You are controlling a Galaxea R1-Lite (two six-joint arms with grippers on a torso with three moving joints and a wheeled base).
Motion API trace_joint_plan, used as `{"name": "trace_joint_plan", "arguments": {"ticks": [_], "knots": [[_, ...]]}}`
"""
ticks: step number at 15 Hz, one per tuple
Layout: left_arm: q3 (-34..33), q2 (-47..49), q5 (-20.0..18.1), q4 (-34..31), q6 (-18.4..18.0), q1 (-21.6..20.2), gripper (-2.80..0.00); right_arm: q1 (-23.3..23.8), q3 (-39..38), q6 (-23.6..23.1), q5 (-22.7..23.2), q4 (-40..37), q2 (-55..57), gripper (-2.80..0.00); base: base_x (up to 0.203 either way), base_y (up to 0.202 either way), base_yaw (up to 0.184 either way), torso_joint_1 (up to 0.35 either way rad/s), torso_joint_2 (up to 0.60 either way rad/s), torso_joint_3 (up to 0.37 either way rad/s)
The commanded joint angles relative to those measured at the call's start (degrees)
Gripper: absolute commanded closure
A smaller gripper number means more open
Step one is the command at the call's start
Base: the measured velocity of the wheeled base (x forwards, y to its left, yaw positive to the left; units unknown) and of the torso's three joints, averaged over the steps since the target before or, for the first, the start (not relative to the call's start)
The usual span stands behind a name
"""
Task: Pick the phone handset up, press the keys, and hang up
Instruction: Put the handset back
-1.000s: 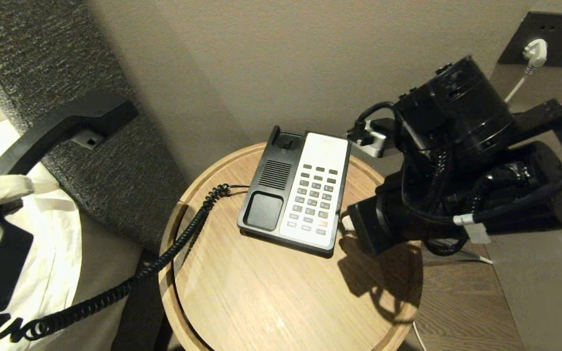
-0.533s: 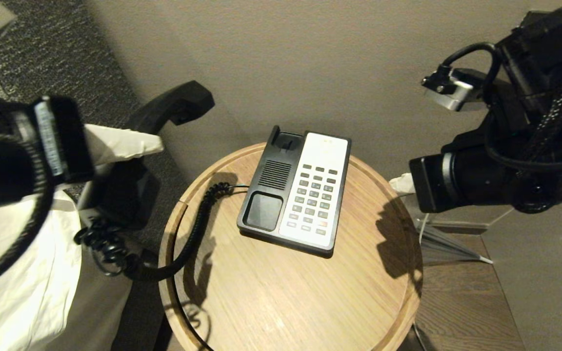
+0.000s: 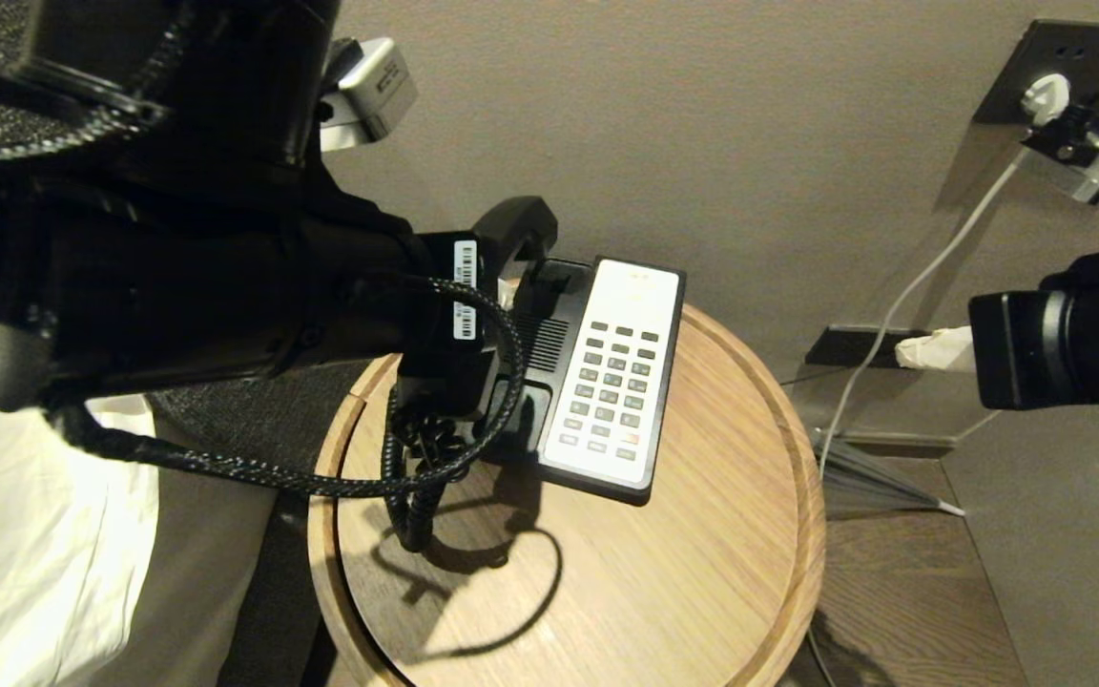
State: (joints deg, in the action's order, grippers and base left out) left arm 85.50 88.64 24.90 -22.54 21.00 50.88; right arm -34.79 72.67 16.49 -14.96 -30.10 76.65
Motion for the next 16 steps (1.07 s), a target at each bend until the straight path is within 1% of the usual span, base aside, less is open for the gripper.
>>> {"name": "trace_joint_plan", "arguments": {"ticks": [1, 2, 4, 8, 12, 16], "knots": [[0.1, 2.72, 0.83, -0.15, -0.83, 0.18, 0.0, 1.29, -1.64, 0.66, -0.14, -0.13, -3.55, 0.0, 0.0, 0.0, 0.0, 0.0, 0.0, 0.0], [0.01, 3.24, 1.4, -0.06, -1.67, 0.18, 0.0, 1.9, -1.73, 0.73, -0.16, -0.19, -4.31, 0.0, 0.0, 0.0, 0.0, 0.0, 0.0, 0.0], [0.49, 4.15, 2.1, 0.09, -1.75, 0.18, 0.0, 1.92, -2.33, 0.67, -0.16, -0.64, -5.9, 0.0, 0.0, 0.0, 0.0, 0.0, 0.0, 0.0], [2.21, 6.36, 2.26, 0.55, -1.84, 0.18, 0.0, 2.52, -5.44, 0.8, -0.16, -0.75, -8.84, 0.0, 0.0, 0.0, 0.0, 0.0, 0.0, 0.0], [2.5, 7.52, 2.32, 0.8, -1.93, 0.09, 0.0, 2.53, -6.84, 0.82, -0.16, -0.9, -10.55, 0.0, 0.0, 0.0, 0.0, 0.0, 0.0, 0.0], [4.6, 9.7, 2.26, 0.92, -2.25, 0.01, 0.0, 2.53, -8.77, 0.82, -0.07, -1.1, -12.23, 0.0, 0.0, 0.0, 0.0, 0.0, 0.0, 0.0]]}}
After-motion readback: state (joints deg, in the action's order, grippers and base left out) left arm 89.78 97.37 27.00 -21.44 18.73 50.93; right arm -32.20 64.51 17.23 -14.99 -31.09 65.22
